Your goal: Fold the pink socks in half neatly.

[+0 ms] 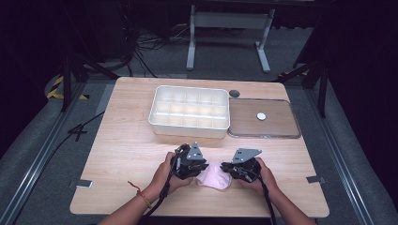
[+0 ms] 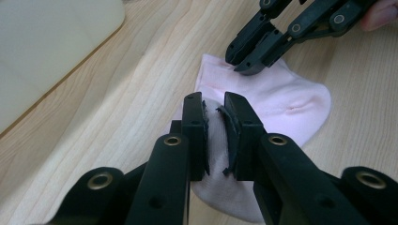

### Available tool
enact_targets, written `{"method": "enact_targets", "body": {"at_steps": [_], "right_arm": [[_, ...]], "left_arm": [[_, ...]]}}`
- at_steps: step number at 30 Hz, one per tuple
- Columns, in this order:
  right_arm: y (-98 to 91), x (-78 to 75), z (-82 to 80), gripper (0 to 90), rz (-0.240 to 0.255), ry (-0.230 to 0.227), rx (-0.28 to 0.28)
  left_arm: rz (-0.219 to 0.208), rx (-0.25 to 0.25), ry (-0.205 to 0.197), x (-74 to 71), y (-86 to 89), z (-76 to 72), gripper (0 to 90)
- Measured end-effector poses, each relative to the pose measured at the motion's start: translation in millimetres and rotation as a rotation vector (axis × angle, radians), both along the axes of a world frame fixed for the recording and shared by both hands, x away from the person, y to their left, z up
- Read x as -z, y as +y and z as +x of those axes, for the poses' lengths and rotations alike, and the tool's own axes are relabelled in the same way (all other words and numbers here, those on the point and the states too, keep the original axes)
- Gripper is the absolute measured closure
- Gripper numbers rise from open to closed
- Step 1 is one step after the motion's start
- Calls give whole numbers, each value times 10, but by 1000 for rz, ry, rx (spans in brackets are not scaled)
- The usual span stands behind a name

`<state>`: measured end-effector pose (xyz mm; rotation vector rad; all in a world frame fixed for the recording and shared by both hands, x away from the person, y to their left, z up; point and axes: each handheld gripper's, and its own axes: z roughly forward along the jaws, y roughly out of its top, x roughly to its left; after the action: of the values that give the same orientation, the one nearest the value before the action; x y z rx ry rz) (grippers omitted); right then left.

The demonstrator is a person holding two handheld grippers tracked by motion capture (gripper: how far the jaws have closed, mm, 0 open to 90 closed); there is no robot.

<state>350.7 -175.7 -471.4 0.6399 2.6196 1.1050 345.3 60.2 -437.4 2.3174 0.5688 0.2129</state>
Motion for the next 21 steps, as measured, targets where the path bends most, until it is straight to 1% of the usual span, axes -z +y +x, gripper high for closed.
{"method": "enact_targets", "body": {"at_steps": [3,4,9,11,13,15,18,19,21], "right_arm": [[3,2,-1,825,0,-5,-3],[4,2,-3,825,1,-2,-1],[5,2,-7,825,1,-4,-1],[5,2,-8,824,1,-4,-2],[3,2,-9,824,1,-3,-1],[1,6,-7,825,5,-4,-2],[2,7,-10,824,5,-5,-1],[1,8,-10,825,6,-3,-1],[0,8,-10,825,5,-4,-2]], "left_arm": [[3,5,6,2,-38,3,796],[9,11,1,6,-70,6,796],[18,34,4,44,-208,6,798],[17,33,5,52,-226,9,798],[4,33,13,63,-257,8,791],[-1,36,11,63,-267,9,774],[-24,34,14,43,-283,3,756],[-43,39,13,28,-282,4,747],[-71,32,14,-14,-281,1,733]]}}
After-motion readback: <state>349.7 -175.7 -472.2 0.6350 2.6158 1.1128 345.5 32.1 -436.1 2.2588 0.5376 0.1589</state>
